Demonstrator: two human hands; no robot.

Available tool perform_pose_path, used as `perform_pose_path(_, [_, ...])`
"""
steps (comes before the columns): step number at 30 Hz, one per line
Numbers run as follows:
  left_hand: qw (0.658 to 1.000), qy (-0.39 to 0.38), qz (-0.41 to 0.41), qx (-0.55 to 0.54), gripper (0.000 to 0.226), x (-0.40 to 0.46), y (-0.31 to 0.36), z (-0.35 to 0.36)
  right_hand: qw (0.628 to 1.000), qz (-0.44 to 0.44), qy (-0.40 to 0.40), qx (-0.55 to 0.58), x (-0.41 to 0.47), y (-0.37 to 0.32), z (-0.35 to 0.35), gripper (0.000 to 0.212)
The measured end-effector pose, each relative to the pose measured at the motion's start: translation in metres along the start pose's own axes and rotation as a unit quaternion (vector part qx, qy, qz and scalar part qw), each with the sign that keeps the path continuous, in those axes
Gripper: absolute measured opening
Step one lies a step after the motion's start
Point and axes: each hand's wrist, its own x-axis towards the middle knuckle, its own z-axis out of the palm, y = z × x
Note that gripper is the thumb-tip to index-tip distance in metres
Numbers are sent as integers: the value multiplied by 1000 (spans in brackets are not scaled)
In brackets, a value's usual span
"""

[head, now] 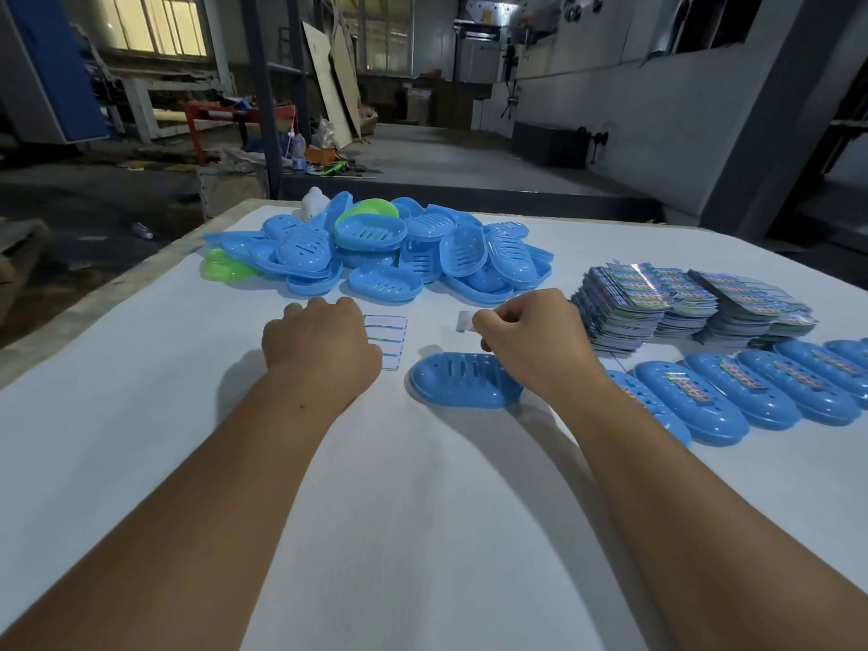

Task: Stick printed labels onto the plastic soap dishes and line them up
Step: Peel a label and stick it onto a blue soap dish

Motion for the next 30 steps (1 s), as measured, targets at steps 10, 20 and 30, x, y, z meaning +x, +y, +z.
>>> perform_pose_path(10, [856,-6,90,-509,19,-10,31,-2,999,-47,0,-2,-7,-6,3,42])
perform_pose_path(20, [849,-45,92,-519,29,-11,34,3,996,-83,-22,10,-12,-10,2,33])
perform_pose_path(30, [832,-10,76,-550,9,-8,31,6,990,-105,-57,72,-15,-11,3,25])
